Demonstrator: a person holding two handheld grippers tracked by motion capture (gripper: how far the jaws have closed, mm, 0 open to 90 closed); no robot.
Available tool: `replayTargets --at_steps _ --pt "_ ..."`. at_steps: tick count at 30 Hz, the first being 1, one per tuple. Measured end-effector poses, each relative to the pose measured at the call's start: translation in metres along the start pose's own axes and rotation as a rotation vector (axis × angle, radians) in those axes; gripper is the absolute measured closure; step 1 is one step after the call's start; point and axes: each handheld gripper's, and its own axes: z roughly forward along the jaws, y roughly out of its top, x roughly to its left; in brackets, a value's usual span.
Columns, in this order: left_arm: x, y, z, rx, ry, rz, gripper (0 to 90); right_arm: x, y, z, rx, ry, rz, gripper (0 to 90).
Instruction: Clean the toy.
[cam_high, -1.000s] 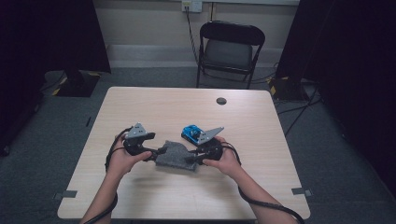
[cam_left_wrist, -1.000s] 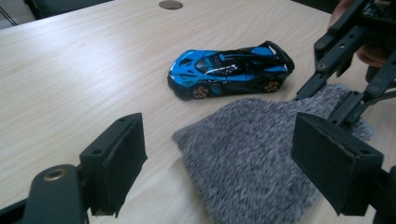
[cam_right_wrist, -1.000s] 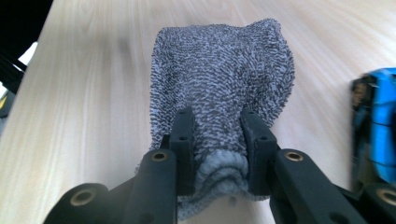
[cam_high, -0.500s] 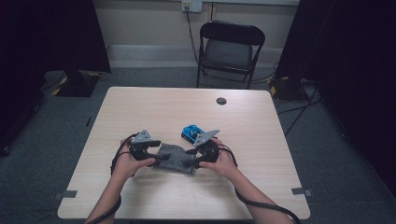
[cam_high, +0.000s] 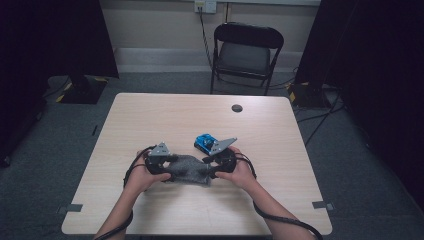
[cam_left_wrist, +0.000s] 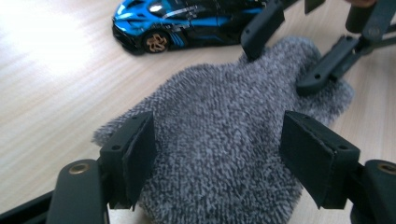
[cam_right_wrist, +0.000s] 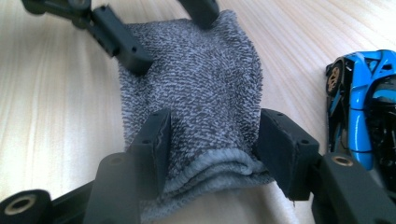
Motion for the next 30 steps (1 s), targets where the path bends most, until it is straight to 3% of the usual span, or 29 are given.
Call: replayTargets --at_steps 13,23,30 --pt "0.001 -0.002 -0.002 -0.011 0.014 0.015 28.8 -0.003 0.001 0.003 0.002 -0.006 0.004 39.5" --pt "-0.001 0.002 -0.002 -0.032 0.01 0.042 29.6 -0.007 0.008 -0.012 -0.038 -0.021 0.028 34.8" --pt "-0.005 0.005 0.005 -0.021 -0.001 0.056 31.0 -0.017 0.015 -0.028 -0.057 -0.112 0.056 30.6"
